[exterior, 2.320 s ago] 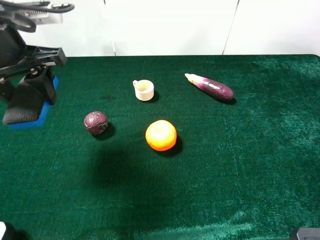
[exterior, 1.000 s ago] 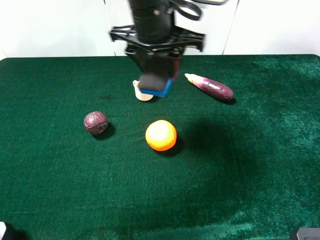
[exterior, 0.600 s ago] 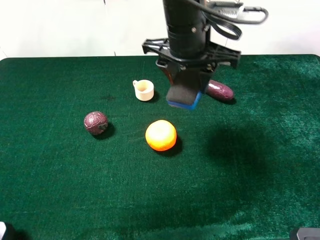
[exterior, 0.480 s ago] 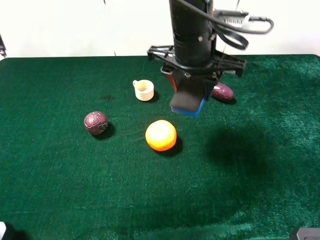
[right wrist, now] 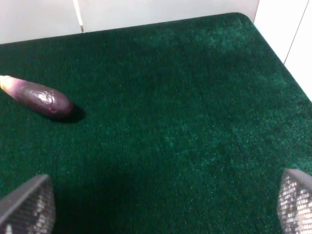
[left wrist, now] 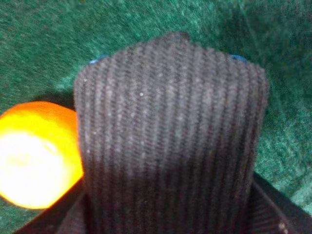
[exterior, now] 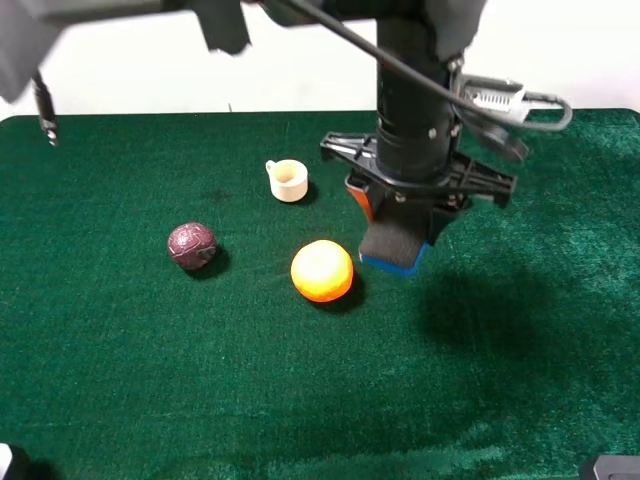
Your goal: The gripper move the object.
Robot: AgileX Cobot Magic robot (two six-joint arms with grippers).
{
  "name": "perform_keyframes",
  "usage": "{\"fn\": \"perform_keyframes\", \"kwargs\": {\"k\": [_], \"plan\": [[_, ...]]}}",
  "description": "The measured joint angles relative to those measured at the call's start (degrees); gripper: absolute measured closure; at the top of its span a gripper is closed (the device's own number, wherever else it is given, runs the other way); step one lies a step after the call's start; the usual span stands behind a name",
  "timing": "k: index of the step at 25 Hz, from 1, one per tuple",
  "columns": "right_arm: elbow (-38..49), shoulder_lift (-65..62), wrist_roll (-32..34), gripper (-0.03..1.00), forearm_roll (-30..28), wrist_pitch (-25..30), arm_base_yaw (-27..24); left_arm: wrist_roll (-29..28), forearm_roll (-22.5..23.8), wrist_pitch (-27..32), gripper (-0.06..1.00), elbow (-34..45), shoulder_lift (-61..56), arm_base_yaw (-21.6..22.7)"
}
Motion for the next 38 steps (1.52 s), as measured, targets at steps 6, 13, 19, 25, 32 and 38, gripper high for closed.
{"fn": "perform_keyframes", "kwargs": {"k": [6,13,19,25,32,38], "plan": [[0.0,0.0,0.0,0.27,0.0,0.0,0.0,-0.3,0.2,-2.0,0.36,0.0,3.0,-1.4],[0.0,0.0,0.0,0.27,0.0,0.0,0.0,-0.9,2.8,-3.3,0.36,0.0,6.0,-2.8],[0.0,0.0,0.0,0.27,0.0,0.0,0.0,-1.0,3.0,-4.4,0.36,0.0,8.5,-3.0],[0.0,0.0,0.0,0.27,0.0,0.0,0.0,-1.0,3.0,-5.6,0.36,0.0,10.3,-3.2],[0.0,0.0,0.0,0.27,0.0,0.0,0.0,-1.0,3.3,-5.3,0.36,0.0,11.9,-3.9],[0.0,0.0,0.0,0.27,0.0,0.0,0.0,-1.0,3.2,-5.1,0.36,0.0,11.9,-3.9]]}}
